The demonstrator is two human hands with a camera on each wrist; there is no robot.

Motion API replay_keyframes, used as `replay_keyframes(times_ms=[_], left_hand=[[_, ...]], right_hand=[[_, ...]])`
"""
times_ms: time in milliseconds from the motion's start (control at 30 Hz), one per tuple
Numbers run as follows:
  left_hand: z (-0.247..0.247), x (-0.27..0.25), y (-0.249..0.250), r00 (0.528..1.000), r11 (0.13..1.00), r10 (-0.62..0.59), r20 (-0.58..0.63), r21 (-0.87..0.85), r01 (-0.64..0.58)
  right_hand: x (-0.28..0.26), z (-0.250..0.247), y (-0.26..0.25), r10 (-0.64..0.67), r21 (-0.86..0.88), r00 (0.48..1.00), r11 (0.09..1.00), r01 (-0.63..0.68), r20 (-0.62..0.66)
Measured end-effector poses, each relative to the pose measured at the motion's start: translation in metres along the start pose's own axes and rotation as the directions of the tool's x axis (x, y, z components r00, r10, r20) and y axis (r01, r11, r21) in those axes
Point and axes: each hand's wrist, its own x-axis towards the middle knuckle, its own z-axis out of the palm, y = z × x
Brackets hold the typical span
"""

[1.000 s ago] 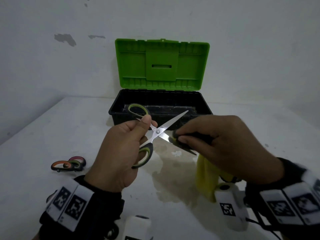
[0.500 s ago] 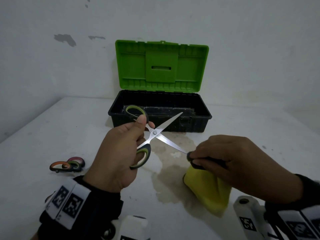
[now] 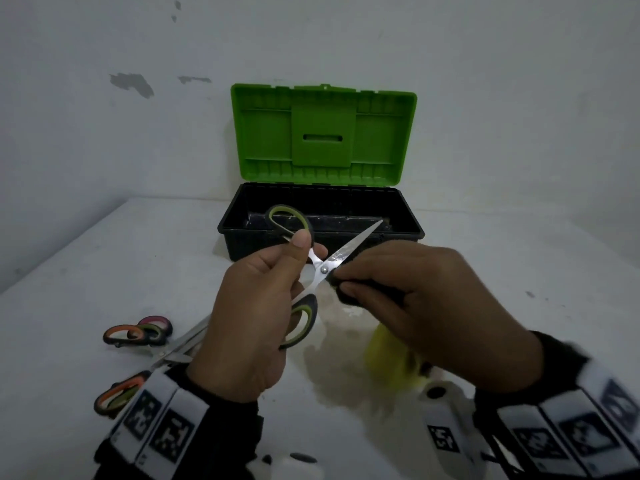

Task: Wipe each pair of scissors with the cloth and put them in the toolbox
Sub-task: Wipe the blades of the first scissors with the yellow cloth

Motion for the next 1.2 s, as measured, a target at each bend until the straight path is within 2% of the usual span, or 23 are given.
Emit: replay_keyframes(times_ms=[167,367,533,700,833,967,1067,1200], left_hand=[[0.0,-0.001,-0.002,1.0,0.998,-0.022,-0.004,-0.058,0.022],[0.0,0.0,-0.003,1.0,0.999,-0.012,0.003,-0.037,0.013],[0.002,0.001,-0.001,1.0,0.999,0.016,0.011,-0.03,-0.016],[0.001,0.001,-0.003,1.0,1.0,-0.007,0.016,-0.027,0.007],[0.004,0.001,-0.002,1.0,1.0,0.021,0.001,0.011,-0.021],[0.005,-0.001,0.002,0.999,0.999,0.032,0.013,0.044,-0.033],[0.005,-0.002,0.001,0.998,0.995,0.054,0.03,0.084,-0.057],[0.002,-0.004,0.0,0.992,0.98,0.121,0.024,0.158,-0.123]], right_hand=[[-0.003,0.009,0.002,-0.033,-0.06,0.999,0.998,0.032,-0.019],[-0.004,0.013,0.002,-0.056,-0.101,0.998,0.994,0.053,-0.032],[-0.005,0.012,0.004,-0.013,-0.075,0.997,0.997,0.007,-0.078],[-0.006,0.013,0.003,-0.024,-0.097,0.999,0.995,0.021,-0.028],[-0.007,0.011,0.005,0.006,-0.05,0.996,0.999,-0.011,-0.087],[-0.008,0.02,-0.003,-0.033,-0.106,0.999,0.994,0.032,-0.006],[-0.007,0.014,-0.004,0.015,-0.013,1.0,1.0,-0.015,-0.006],[-0.003,0.001,-0.005,0.105,0.098,0.987,0.991,-0.093,-0.121]])
